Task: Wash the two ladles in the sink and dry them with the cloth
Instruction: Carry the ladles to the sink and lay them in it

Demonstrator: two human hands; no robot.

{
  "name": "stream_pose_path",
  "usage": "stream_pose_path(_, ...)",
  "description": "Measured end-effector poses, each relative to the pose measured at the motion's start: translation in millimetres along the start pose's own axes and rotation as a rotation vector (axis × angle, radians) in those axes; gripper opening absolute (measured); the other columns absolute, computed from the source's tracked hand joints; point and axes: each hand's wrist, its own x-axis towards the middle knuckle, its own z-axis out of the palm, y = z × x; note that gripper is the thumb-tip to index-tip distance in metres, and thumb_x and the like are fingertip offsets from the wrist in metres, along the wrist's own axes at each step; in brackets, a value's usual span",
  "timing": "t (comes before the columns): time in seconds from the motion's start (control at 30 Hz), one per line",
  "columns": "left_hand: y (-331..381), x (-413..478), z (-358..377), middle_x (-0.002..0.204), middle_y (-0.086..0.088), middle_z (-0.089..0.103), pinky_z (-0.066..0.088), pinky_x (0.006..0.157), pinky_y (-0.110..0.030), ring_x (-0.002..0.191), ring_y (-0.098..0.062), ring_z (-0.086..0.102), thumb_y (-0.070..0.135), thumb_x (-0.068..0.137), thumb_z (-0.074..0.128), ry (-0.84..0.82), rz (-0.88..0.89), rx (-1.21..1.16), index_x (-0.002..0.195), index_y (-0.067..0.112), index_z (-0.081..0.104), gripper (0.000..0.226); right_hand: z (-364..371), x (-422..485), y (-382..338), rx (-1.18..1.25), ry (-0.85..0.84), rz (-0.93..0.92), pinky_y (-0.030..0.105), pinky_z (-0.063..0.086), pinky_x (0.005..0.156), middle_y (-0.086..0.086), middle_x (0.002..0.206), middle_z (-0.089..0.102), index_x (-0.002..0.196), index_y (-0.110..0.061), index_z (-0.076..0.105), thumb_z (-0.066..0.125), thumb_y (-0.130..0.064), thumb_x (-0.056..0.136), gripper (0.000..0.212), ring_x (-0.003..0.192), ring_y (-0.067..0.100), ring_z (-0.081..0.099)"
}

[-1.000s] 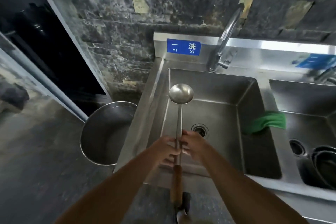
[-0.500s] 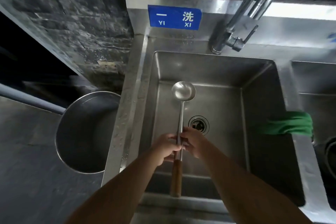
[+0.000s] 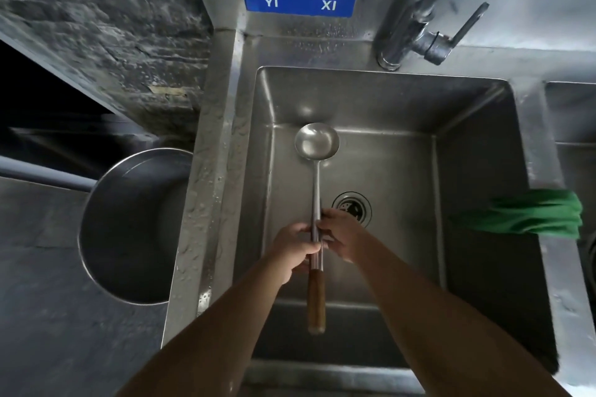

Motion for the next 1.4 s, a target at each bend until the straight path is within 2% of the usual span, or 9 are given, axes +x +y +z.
stream_pose_path(0.17,-19,14,3,0.115,-0.007,0.068,0.044,0.064,-0.02,0.095,-0.016,0.064,0.004,0.084,0.07,0.034,-0.012,0.011,0.124,0.015,0.06,0.043,0,7,13,-0.028,0.02,-0.023,0.023,0.043,0.045,0.015,0.082,0.061,0.108,-0.003,0.062,0.046,0.012,0.09,0.028,0.067,0.02,0.062)
stream_pose_path(0.33,-43,32,8,0.126,-0.004,0.064,0.049,0.094,-0.037,0.11,-0.019,0.061,0.006,0.081,0.073,0.038,-0.061,-0.01,0.133,0.018,0.056,0.056,3,22,30,-0.137,0.023,-0.057,0.026,0.052,0.054,0.02,0.095,0.066,0.114,-0.004,0.064,0.046,0.014,0.086,0.038,0.079,0.028,0.065)
stream_pose_path(0.47,-51,41,8,0.118,-0.003,0.064,0.045,0.069,-0.019,0.092,-0.009,0.061,0.0,0.083,0.069,0.024,-0.045,-0.013,0.13,0.012,0.055,0.05,5,24,32,-0.158,0.041,-0.091,0.032,0.057,0.064,0.015,0.084,0.065,0.109,0.001,0.063,0.042,0.019,0.085,0.037,0.076,0.027,0.066)
stream_pose_path(0.67,-46,49,6,0.106,-0.01,0.068,0.055,0.09,-0.043,0.099,-0.027,0.066,0.003,0.076,0.075,0.066,0.009,0.169,0.111,0.01,0.063,0.038,2,25,35,-0.29,0.088,-0.128,0.04,0.053,0.069,0.008,0.076,0.063,0.09,-0.01,0.061,0.049,0.014,0.084,0.028,0.074,0.027,0.063)
stream_pose_path(0.83,-20,11,-3,0.092,-0.01,0.067,0.056,0.067,-0.034,0.081,-0.025,0.068,0.008,0.089,0.062,0.093,0.055,0.42,0.099,0.01,0.062,0.011,-21,-12,39,-0.377,0.232,-0.117,0.026,0.042,0.056,0.002,0.08,0.053,0.11,-0.024,0.045,0.058,0.005,0.086,0.04,0.065,0.011,0.052)
stream_pose_path(0.97,10,-16,11,0.098,-0.013,0.07,0.058,0.077,-0.035,0.093,-0.03,0.068,0.005,0.084,0.056,0.02,0.253,0.77,0.098,0.003,0.068,0.018,-60,-69,47,-0.444,0.35,-0.156,0.026,0.047,0.059,0.003,0.083,0.064,0.117,-0.014,0.062,0.067,-0.006,0.077,0.041,0.07,0.016,0.061)
stream_pose_path(1.2,35,-98,141,0.109,-0.004,0.067,0.05,0.082,-0.028,0.101,-0.026,0.064,0.022,0.086,0.063,-0.17,0.669,1.2,0.103,0.022,0.063,0.017,-141,-227,89,-0.284,0.678,-0.245,0.038,0.058,0.078,0.007,0.098,0.073,0.111,-0.02,0.068,0.069,-0.023,0.077,0.033,0.087,0.025,0.07)
stream_pose_path(1.33,5,-169,250,0.102,-0.003,0.069,0.05,0.079,-0.028,0.097,-0.026,0.064,0.024,0.079,0.056,-0.344,0.947,1.343,0.096,0.024,0.063,0.018,-190,-328,160,-0.198,0.921,-0.293,0.025,0.052,0.074,0.004,0.104,0.07,0.116,-0.018,0.065,0.068,-0.027,0.083,0.034,0.091,0.02,0.066)
stream_pose_path(1.4,-24,-209,307,0.098,-0.006,0.069,0.052,0.077,-0.032,0.094,-0.028,0.065,0.022,0.076,0.052,-0.443,1.046,1.422,0.092,0.024,0.062,0.018,-214,-379,209,-0.136,1.008,-0.285,0.017,0.045,0.06,-0.001,0.092,0.069,0.116,-0.017,0.066,0.068,-0.026,0.084,0.033,0.079,0.014,0.062)
